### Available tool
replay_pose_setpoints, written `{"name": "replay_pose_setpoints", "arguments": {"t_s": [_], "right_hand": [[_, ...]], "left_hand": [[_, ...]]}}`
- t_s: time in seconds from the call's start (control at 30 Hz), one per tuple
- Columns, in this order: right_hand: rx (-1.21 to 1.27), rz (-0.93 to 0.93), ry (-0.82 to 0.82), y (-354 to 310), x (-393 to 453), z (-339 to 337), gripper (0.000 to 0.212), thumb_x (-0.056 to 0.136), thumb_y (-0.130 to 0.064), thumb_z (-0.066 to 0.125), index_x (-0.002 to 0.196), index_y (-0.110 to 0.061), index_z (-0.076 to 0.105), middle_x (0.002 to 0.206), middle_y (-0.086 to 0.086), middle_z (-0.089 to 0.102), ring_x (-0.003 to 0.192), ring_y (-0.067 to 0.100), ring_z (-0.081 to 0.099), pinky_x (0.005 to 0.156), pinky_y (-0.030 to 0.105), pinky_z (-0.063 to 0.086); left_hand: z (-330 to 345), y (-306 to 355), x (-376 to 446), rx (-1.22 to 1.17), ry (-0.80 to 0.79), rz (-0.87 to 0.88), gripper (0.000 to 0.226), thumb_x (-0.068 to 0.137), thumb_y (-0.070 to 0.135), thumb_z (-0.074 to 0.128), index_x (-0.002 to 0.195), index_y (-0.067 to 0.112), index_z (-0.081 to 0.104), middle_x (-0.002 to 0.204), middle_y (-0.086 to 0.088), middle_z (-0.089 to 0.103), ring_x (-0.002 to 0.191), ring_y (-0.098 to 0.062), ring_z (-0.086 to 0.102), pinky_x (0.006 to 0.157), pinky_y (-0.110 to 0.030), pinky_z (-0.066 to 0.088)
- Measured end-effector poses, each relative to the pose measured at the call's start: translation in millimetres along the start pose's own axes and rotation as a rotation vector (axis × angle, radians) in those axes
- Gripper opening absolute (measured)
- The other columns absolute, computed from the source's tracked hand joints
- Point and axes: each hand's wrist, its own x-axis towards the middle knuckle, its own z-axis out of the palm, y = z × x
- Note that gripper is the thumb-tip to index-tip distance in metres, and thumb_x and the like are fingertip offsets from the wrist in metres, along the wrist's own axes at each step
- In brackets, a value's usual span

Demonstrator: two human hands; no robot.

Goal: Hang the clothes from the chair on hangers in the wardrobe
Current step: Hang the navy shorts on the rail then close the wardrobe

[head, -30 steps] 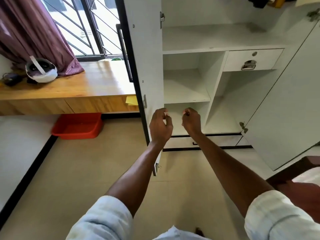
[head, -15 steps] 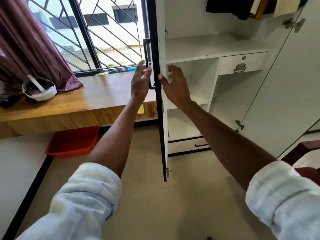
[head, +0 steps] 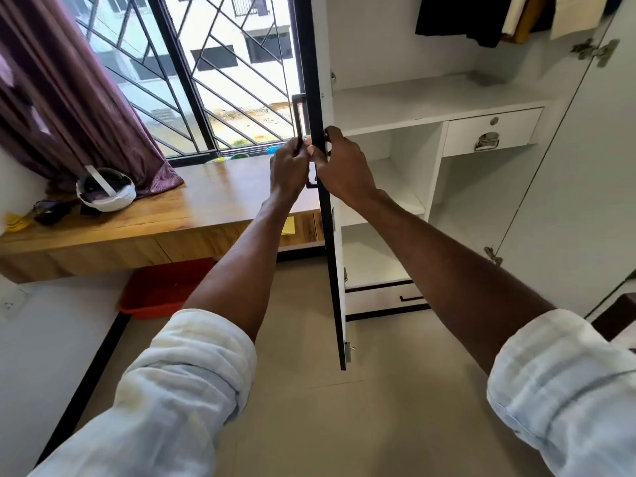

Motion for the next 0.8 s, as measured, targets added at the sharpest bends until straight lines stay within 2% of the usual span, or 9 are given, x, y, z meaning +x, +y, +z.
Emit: {"name": "replay_pose_setpoints", "arguments": {"t_s": [0.07, 0.2, 0.27, 0.33, 0.43, 0.53, 0.6, 0.7, 0.8], "right_hand": [[-0.017, -0.032, 0.005, 8.7, 1.3, -9.8, 0.030, 0.096, -0.029, 0.057, 0.120, -0.010, 0.054, 0.111, 0.009, 0.069, 0.096, 0.025, 0.068, 0.085, 0.038, 0.056], [-0.015, -0.082, -0.033, 35.8, 7.0, -38.6, 0.032, 0.096, -0.030, 0.057, 0.120, -0.008, 0.057, 0.110, 0.008, 0.069, 0.094, 0.022, 0.068, 0.081, 0.027, 0.053], [-0.010, -0.101, -0.048, 52.4, 10.7, -54.2, 0.033, 0.095, -0.032, 0.056, 0.117, -0.008, 0.058, 0.107, 0.008, 0.070, 0.092, 0.023, 0.068, 0.081, 0.030, 0.055], [0.013, -0.109, -0.058, 74.0, 16.1, -74.8, 0.033, 0.093, -0.034, 0.058, 0.114, -0.009, 0.059, 0.102, 0.007, 0.070, 0.088, 0.021, 0.068, 0.079, 0.031, 0.055], [0.036, -0.111, -0.058, 106.8, 27.3, -106.7, 0.026, 0.092, -0.037, 0.059, 0.100, -0.013, 0.060, 0.086, 0.000, 0.066, 0.074, 0.016, 0.064, 0.067, 0.027, 0.049], [0.069, -0.054, -0.030, 144.7, 42.0, -139.6, 0.031, 0.088, -0.042, 0.059, 0.096, -0.011, 0.061, 0.082, -0.002, 0.067, 0.075, 0.018, 0.065, 0.067, 0.030, 0.051], [0.111, -0.020, -0.041, 166.2, 52.4, -154.1, 0.033, 0.088, -0.039, 0.062, 0.103, -0.010, 0.063, 0.087, -0.002, 0.068, 0.078, 0.016, 0.065, 0.073, 0.034, 0.055], [0.191, 0.031, -0.048, 207.0, 74.3, -178.9, 0.031, 0.091, -0.028, 0.062, 0.115, -0.009, 0.058, 0.095, -0.001, 0.067, 0.082, 0.013, 0.065, 0.076, 0.032, 0.057], [0.274, 0.091, -0.048, 250.0, 98.9, -193.4, 0.039, 0.093, -0.017, 0.060, 0.128, -0.007, 0.048, 0.112, 0.006, 0.066, 0.090, 0.013, 0.063, 0.077, 0.019, 0.055]], "left_hand": [[9.8, 1.5, -0.7, 0.038, 0.027, 0.018, 0.022, 0.098, 0.016, 0.050, 0.080, 0.011, 0.060, 0.067, 0.003, 0.058, 0.053, 0.001, 0.047, 0.052, -0.017, 0.035], [40.3, 12.3, -8.1, 0.067, 0.069, 0.068, 0.025, 0.099, 0.017, 0.052, 0.075, 0.015, 0.056, 0.063, 0.010, 0.054, 0.052, 0.005, 0.047, 0.052, -0.012, 0.033], [58.5, 18.0, -12.1, 0.085, 0.106, 0.093, 0.027, 0.099, 0.021, 0.053, 0.072, 0.022, 0.056, 0.063, 0.012, 0.055, 0.054, 0.004, 0.048, 0.055, -0.019, 0.037], [83.9, 23.7, -15.1, 0.085, 0.143, 0.114, 0.021, 0.097, 0.027, 0.054, 0.084, 0.018, 0.067, 0.075, 0.007, 0.068, 0.068, 0.001, 0.059, 0.062, -0.029, 0.048], [128.1, 30.6, -12.1, 0.075, 0.179, 0.179, 0.032, 0.095, 0.032, 0.056, 0.110, 0.008, 0.071, 0.110, -0.007, 0.073, 0.096, -0.016, 0.068, 0.081, -0.029, 0.054], [179.9, 36.6, -2.2, 0.102, 0.214, 0.245, 0.042, 0.092, 0.032, 0.056, 0.106, -0.005, 0.069, 0.130, -0.016, 0.063, 0.119, -0.025, 0.060, 0.098, -0.029, 0.048], [208.7, 36.7, 6.2, 0.144, 0.223, 0.333, 0.033, 0.094, 0.024, 0.057, 0.101, -0.006, 0.068, 0.144, -0.015, 0.050, 0.134, -0.026, 0.047, 0.109, -0.027, 0.039], [260.4, 43.2, 22.9, 0.209, 0.212, 0.472, 0.024, 0.096, 0.018, 0.058, 0.086, -0.003, 0.064, 0.151, -0.024, 0.038, 0.143, -0.039, 0.032, 0.115, -0.036, 0.032], [306.2, 42.0, 46.5, 0.282, 0.186, 0.571, 0.031, 0.100, 0.024, 0.055, 0.082, -0.001, 0.059, 0.153, -0.030, 0.030, 0.145, -0.047, 0.022, 0.117, -0.047, 0.028]]}}
